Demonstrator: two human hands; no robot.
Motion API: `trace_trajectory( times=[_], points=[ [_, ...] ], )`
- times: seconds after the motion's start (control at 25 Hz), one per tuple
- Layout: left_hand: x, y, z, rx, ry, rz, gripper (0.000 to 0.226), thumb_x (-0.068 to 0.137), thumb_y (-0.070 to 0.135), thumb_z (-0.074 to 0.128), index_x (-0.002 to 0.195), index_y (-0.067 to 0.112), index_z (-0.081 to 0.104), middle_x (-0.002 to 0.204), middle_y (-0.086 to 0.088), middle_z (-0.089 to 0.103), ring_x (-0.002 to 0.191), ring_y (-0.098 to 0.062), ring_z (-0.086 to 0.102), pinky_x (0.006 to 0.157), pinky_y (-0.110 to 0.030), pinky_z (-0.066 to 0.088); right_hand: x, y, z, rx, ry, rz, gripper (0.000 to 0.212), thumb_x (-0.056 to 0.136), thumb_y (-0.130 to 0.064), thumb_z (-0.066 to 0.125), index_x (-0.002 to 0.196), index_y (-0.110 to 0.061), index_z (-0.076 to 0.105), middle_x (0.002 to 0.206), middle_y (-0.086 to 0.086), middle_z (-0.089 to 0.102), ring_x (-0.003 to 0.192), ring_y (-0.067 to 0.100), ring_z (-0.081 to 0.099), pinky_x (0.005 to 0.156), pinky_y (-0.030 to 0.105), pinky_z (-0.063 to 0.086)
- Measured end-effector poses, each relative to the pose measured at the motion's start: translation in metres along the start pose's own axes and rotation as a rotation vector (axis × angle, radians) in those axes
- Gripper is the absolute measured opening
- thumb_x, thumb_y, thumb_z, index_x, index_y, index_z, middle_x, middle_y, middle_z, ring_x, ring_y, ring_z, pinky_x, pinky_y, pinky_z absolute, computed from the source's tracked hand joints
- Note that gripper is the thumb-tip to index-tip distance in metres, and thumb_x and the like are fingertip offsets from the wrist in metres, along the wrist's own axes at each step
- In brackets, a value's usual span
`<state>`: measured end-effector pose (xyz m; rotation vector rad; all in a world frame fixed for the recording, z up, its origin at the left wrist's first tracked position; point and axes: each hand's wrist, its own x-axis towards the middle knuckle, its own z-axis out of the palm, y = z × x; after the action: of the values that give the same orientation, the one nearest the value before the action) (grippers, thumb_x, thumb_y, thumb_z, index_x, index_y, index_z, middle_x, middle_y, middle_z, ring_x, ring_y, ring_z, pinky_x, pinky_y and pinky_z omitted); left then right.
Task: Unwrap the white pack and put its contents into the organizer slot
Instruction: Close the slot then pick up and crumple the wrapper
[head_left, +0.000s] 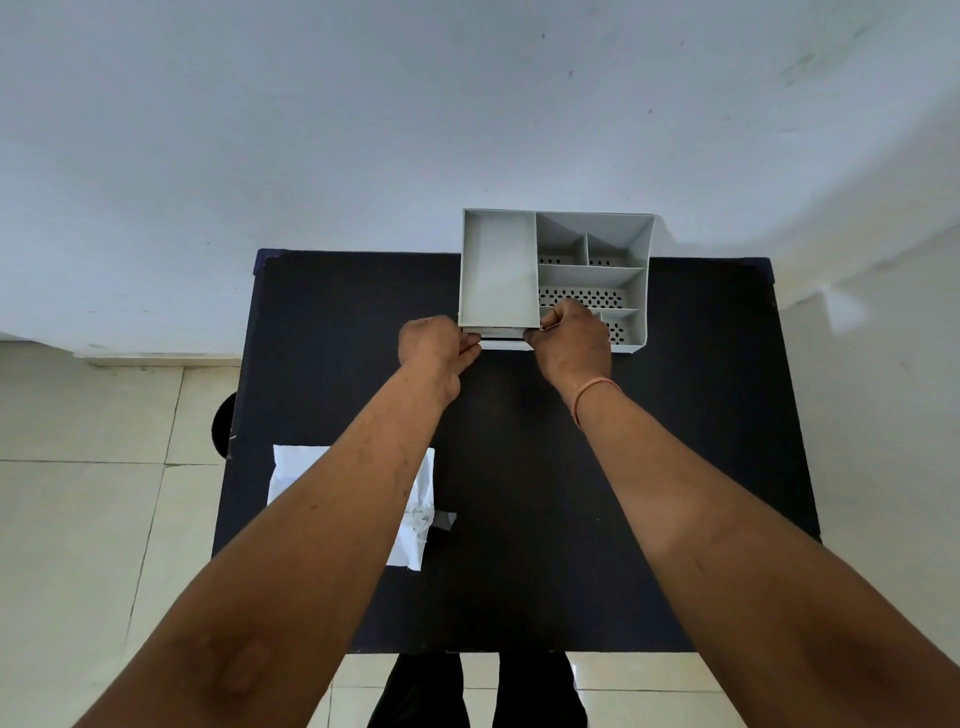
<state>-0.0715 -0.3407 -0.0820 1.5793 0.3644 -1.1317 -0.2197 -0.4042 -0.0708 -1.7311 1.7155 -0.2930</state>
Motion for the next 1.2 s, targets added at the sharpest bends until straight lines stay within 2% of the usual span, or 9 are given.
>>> trace_trajectory(
  times=[0.2, 0.28, 0.44, 0.56, 0.76, 0.88, 1.0, 1.08, 1.2],
  points=[
    [-0.02, 0.002, -0.023, 0.024, -0.086, 0.032, 0.035, 0.098, -0.013, 0.052, 0.123, 0.011, 0.055, 0.107, -0.017, 0.071, 0.105, -0.031, 0.078, 0.096, -0.045, 0.065, -0.011, 0.0, -0.001, 0.02, -0.02, 0.069, 0.024, 0.089, -0.036, 0.076, 0.089, -0.017, 0.061, 0.085, -0.004, 0.066, 0.085, 0.021, 0.064, 0.075, 0.03, 0.049],
    [-0.026, -0.003, -0.044, 0.167, -0.073, 0.085, 0.025, 0.099, -0.004, 0.059, 0.115, 0.015, 0.059, 0.107, -0.015, 0.072, 0.096, -0.027, 0.077, 0.09, -0.046, 0.067, -0.027, 0.001, 0.001, 0.038, -0.061, 0.092, 0.025, 0.089, -0.039, 0.074, 0.087, -0.017, 0.062, 0.081, -0.006, 0.065, 0.084, 0.019, 0.066, 0.076, 0.03, 0.051],
    [-0.031, -0.027, -0.112, 0.668, 0.1, 0.252, 0.017, 0.094, 0.014, 0.072, 0.107, 0.022, 0.065, 0.101, -0.008, 0.075, 0.087, -0.023, 0.074, 0.084, -0.05, 0.067, -0.084, -0.003, 0.029, 0.044, -0.42, -0.075, 0.011, 0.086, -0.029, 0.081, 0.09, -0.023, 0.072, 0.083, -0.009, 0.069, 0.078, 0.008, 0.065, 0.078, 0.026, 0.054],
    [-0.033, -0.039, -0.174, 0.848, 0.21, 0.311, 0.02, 0.092, 0.019, 0.072, 0.111, 0.022, 0.066, 0.099, 0.0, 0.073, 0.092, -0.024, 0.072, 0.087, -0.043, 0.062, -0.126, -0.012, 0.066, -0.076, -0.641, -0.188, 0.031, 0.086, -0.028, 0.081, 0.115, -0.023, 0.071, 0.11, -0.002, 0.071, 0.101, 0.016, 0.069, 0.093, 0.034, 0.058],
    [-0.033, -0.055, -0.25, 1.065, 0.246, 0.264, 0.044, 0.088, 0.021, 0.08, 0.129, 0.016, 0.066, 0.119, -0.009, 0.075, 0.095, -0.025, 0.07, 0.08, -0.033, 0.05, -0.159, -0.024, 0.123, -0.473, -0.621, -0.244, 0.072, 0.084, -0.045, 0.077, 0.145, -0.021, 0.045, 0.142, 0.01, 0.051, 0.131, 0.033, 0.051, 0.104, 0.048, 0.051],
    [-0.029, -0.067, -0.272, 1.073, 0.149, 0.232, 0.058, 0.083, 0.022, 0.086, 0.136, 0.017, 0.065, 0.134, -0.009, 0.07, 0.115, -0.03, 0.07, 0.091, -0.036, 0.053, -0.167, -0.029, 0.144, -0.611, -0.607, -0.247, 0.067, 0.084, -0.045, 0.076, 0.14, -0.02, 0.047, 0.14, 0.012, 0.048, 0.131, 0.035, 0.048, 0.103, 0.049, 0.05],
    [-0.027, -0.068, -0.28, 1.05, 0.105, 0.242, 0.065, 0.079, 0.02, 0.088, 0.14, 0.019, 0.064, 0.136, -0.008, 0.067, 0.12, -0.028, 0.068, 0.093, -0.033, 0.051, -0.169, -0.033, 0.153, -0.68, -0.477, -0.322, 0.064, 0.083, -0.046, 0.077, 0.136, -0.022, 0.051, 0.141, 0.011, 0.043, 0.131, 0.035, 0.044, 0.102, 0.049, 0.049],
    [-0.025, -0.067, -0.284, 1.054, 0.077, 0.241, 0.07, 0.078, 0.021, 0.09, 0.142, 0.019, 0.063, 0.137, -0.008, 0.067, 0.121, -0.028, 0.068, 0.094, -0.032, 0.052, -0.167, -0.039, 0.159, -0.665, -0.534, -0.289, 0.066, 0.084, -0.043, 0.078, 0.139, -0.022, 0.049, 0.143, 0.012, 0.042, 0.131, 0.035, 0.049, 0.102, 0.05, 0.052],
    [-0.025, -0.065, -0.29, 1.049, 0.01, 0.228, 0.08, 0.075, 0.024, 0.093, 0.147, 0.02, 0.057, 0.141, -0.008, 0.065, 0.125, -0.03, 0.067, 0.099, -0.035, 0.055, -0.17, -0.058, 0.161, -0.608, -0.619, -0.248, 0.037, 0.087, -0.03, 0.071, 0.12, -0.018, 0.061, 0.125, 0.011, 0.066, 0.112, 0.034, 0.067, 0.092, 0.047, 0.059]
  ],
)
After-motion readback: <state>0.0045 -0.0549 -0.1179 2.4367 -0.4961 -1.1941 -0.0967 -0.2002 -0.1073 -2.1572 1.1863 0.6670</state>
